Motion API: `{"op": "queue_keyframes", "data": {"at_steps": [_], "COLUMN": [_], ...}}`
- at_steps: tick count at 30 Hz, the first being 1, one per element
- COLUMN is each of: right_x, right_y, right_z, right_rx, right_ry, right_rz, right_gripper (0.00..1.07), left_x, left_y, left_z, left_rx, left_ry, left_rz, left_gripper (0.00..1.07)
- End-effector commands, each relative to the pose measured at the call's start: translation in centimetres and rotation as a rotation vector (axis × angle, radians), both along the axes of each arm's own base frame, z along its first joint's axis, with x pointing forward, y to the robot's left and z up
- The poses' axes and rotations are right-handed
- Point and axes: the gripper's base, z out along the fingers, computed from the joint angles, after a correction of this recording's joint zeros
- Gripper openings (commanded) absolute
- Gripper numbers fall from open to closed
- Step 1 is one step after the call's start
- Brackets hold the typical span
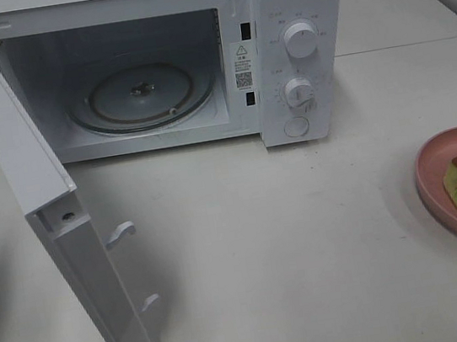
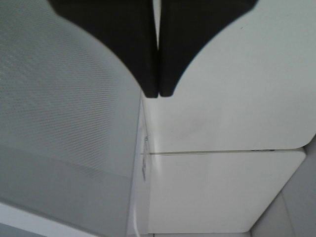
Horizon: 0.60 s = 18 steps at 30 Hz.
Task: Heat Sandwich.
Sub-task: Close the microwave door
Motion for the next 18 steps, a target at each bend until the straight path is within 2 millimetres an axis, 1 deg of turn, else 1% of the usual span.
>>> {"op": "queue_keyframes", "data": {"at_steps": [1, 3, 4, 6, 8, 9, 10, 12, 13, 16, 18], "right_x": [-0.4, -0.4, -0.4, -0.4, -0.4, -0.4, -0.4, -0.4, -0.4, -0.4, -0.4], "right_y": [0.0, 0.0, 0.0, 0.0, 0.0, 0.0, 0.0, 0.0, 0.0, 0.0, 0.0], "right_z": [0.0, 0.0, 0.0, 0.0, 0.0, 0.0, 0.0, 0.0, 0.0, 0.0, 0.0], "right_rx": [0.0, 0.0, 0.0, 0.0, -0.001, -0.005, -0.004, -0.004, -0.004, -0.004, -0.004], "right_ry": [-0.036, -0.036, -0.036, -0.036, -0.036, -0.036, -0.036, -0.036, -0.036, -0.036, -0.036], "right_rz": [-0.004, -0.004, -0.004, -0.004, -0.003, -0.001, -0.002, -0.002, -0.002, -0.002, -0.002], "right_gripper": [0.71, 0.71, 0.71, 0.71, 0.71, 0.71, 0.71, 0.71, 0.71, 0.71, 0.71], "left_x": [0.6, 1.1, 1.1, 1.5, 1.6, 1.7, 1.8, 1.8, 1.8, 2.1, 2.1], "left_y": [-0.8, -1.5, -1.5, -2.1, -2.3, -2.6, -3.6, -4.5, -4.5, -5.8, -6.0], "left_z": [-0.3, -0.8, -0.8, -1.3, -1.4, -1.6, -1.9, -2.2, -2.2, -2.6, -2.7], "left_rx": [-0.021, -0.01, -0.01, -0.01, -0.015, -0.018, -0.011, 0.0, 0.0, -0.021, -0.021], "left_ry": [-0.039, -0.058, -0.058, -0.075, -0.072, -0.063, -0.051, -0.038, -0.038, -0.022, -0.021], "left_rz": [-0.089, -0.164, -0.164, -0.227, -0.238, -0.254, -0.298, -0.343, -0.343, -0.354, -0.35], "left_gripper": [0.0, 0.0, 0.0, 0.0, 0.0, 0.0, 0.0, 0.0, 0.0, 0.0, 0.0]}}
